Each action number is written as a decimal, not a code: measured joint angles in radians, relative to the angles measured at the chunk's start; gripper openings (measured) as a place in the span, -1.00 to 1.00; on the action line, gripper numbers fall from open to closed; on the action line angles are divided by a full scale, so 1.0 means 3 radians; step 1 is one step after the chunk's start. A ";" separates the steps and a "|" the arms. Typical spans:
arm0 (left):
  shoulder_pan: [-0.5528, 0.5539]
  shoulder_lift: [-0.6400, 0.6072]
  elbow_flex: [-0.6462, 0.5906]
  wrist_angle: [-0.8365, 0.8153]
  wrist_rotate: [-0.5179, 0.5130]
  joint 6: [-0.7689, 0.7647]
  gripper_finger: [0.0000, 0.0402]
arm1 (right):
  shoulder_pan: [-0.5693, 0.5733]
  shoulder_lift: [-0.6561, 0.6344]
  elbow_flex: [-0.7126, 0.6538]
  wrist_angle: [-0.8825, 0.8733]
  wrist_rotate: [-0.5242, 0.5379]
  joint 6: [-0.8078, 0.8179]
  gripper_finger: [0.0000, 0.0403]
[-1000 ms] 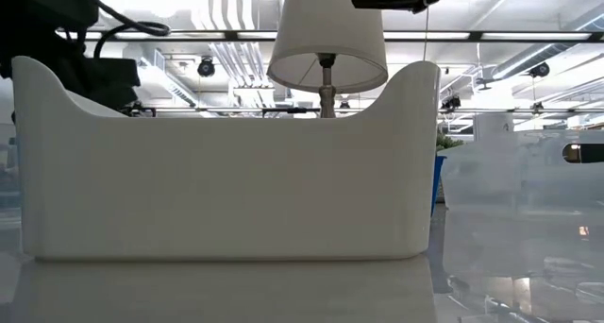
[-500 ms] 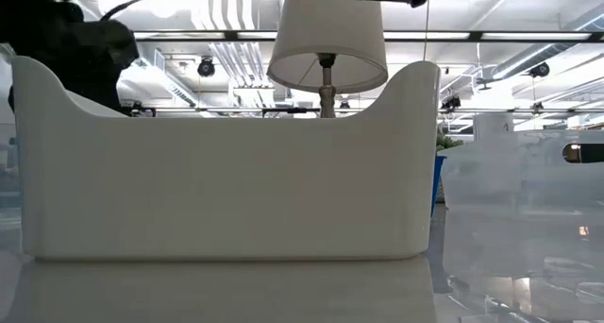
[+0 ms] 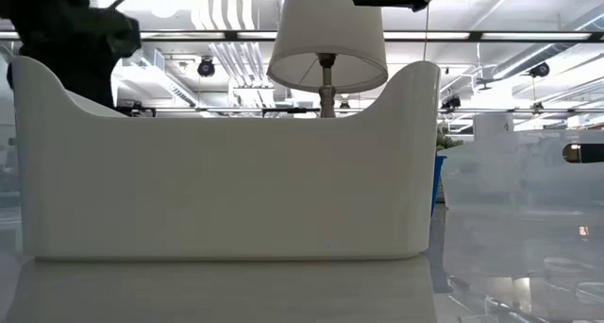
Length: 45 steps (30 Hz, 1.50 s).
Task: Stack baskets by color
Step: Stack the bottom left transparent bin into the top left transparent bin
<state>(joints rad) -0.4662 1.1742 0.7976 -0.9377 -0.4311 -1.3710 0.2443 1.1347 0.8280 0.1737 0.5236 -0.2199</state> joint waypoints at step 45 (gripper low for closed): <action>0.0115 0.0301 -0.0006 0.0128 0.0062 0.0585 -1.00 | 0.0014 0.0002 -0.0017 -0.0315 -0.0020 0.0151 -0.39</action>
<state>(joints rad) -0.4316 1.2644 0.7957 -0.8993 -0.4126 -1.1954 0.2485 1.1355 0.8230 0.0792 0.5174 -0.1745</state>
